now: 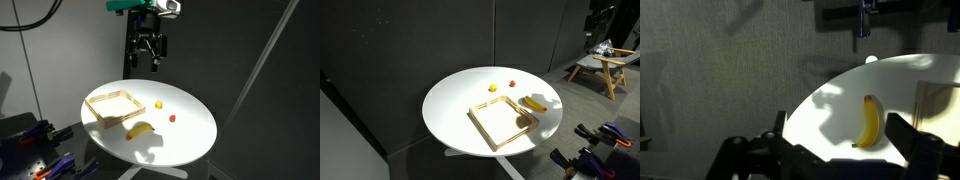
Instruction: Put the banana in the box
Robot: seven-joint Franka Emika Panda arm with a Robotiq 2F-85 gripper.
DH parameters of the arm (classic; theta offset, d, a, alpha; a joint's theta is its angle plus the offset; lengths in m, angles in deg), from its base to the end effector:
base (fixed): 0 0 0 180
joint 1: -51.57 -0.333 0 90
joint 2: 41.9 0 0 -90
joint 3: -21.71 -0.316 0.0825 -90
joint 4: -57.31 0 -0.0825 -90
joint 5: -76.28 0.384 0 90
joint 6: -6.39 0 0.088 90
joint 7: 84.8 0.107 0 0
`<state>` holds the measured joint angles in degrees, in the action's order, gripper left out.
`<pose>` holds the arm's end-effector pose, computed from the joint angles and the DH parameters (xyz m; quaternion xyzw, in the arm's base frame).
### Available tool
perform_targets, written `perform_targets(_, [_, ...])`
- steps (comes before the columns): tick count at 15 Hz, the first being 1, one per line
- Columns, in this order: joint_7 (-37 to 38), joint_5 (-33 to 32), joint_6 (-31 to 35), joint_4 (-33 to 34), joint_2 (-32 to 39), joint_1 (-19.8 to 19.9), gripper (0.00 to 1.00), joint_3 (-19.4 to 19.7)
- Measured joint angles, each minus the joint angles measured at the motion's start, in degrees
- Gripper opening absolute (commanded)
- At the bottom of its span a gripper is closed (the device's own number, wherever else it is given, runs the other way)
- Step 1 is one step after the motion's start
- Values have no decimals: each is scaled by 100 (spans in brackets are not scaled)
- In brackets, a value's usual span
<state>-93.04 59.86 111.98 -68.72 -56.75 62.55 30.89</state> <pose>0.4280 -0.1850 0.4832 0.9907 -0.0543 -0.0754 0.0999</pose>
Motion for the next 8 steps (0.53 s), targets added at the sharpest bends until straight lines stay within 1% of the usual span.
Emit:
perform_targets(4, [4,3,0,-7,34,-7,100,0])
perform_targets(8, [10,111,0,-1,224,-39,100,1])
